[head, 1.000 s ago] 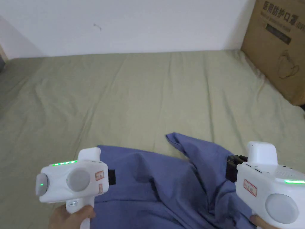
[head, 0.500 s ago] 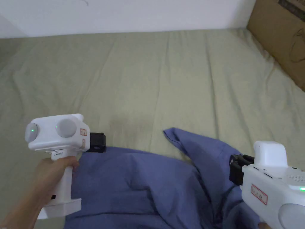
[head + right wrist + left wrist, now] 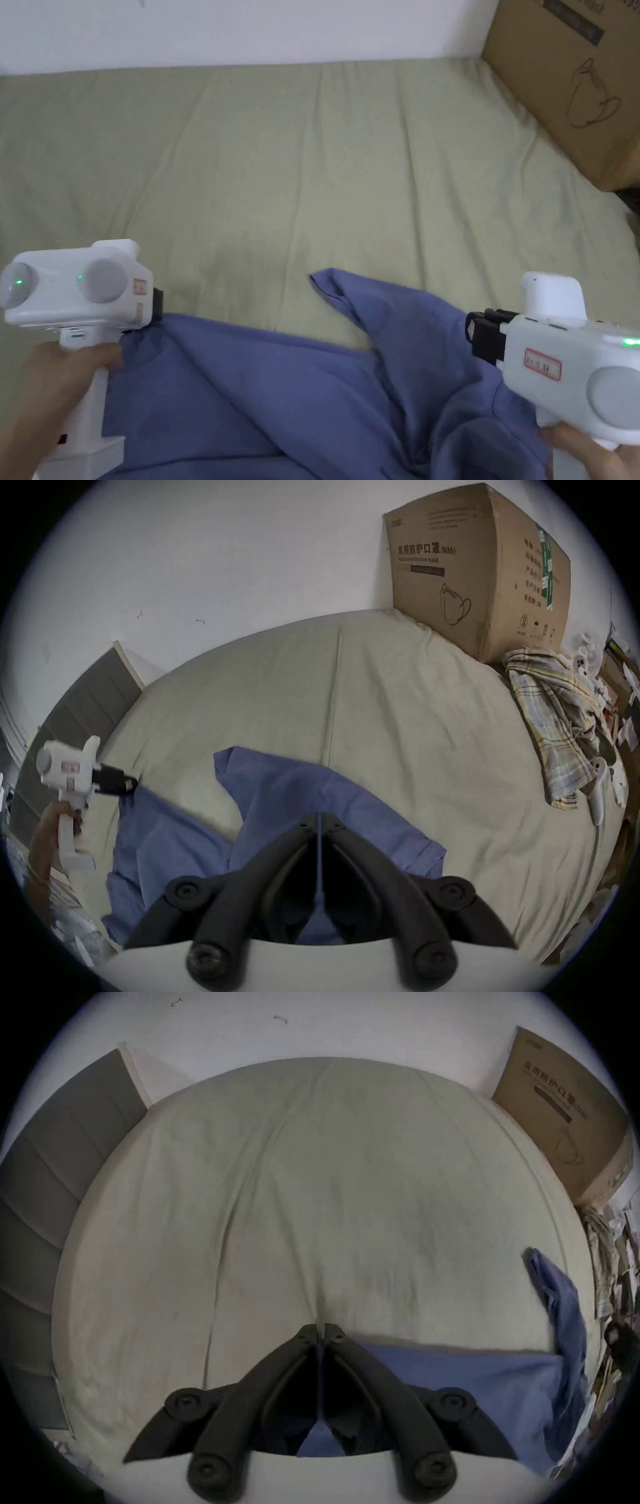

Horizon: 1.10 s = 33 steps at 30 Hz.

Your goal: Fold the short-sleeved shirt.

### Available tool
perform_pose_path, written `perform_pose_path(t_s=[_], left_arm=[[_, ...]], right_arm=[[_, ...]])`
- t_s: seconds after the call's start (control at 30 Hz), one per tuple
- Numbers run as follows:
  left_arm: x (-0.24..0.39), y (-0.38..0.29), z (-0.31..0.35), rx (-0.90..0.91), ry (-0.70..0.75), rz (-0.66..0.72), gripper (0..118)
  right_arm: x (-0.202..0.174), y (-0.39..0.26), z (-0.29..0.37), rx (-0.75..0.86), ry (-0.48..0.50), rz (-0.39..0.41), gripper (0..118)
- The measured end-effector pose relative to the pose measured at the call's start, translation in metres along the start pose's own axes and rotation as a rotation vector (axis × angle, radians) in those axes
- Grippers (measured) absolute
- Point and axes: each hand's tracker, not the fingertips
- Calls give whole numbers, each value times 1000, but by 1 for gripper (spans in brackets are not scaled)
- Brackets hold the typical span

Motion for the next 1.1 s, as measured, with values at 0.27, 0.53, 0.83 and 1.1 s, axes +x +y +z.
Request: perform_pose_path(t_s=[0.27,0.53,0.83,1.1], left_arm=[[-4,3,30,53,-38,-15,1],[-4,4,29,52,-37,-27,1],[-6,-1,38,56,-35,-42,1],[-14,-7,77,88,-26,-18,1]], right_arm=[[11,55,-67,-169,56,30,71],[5,51,-140,-333,-12,159,72],[-7,43,-130,-303,-38,199,2],[-6,69,-74,-209,11,152,2]])
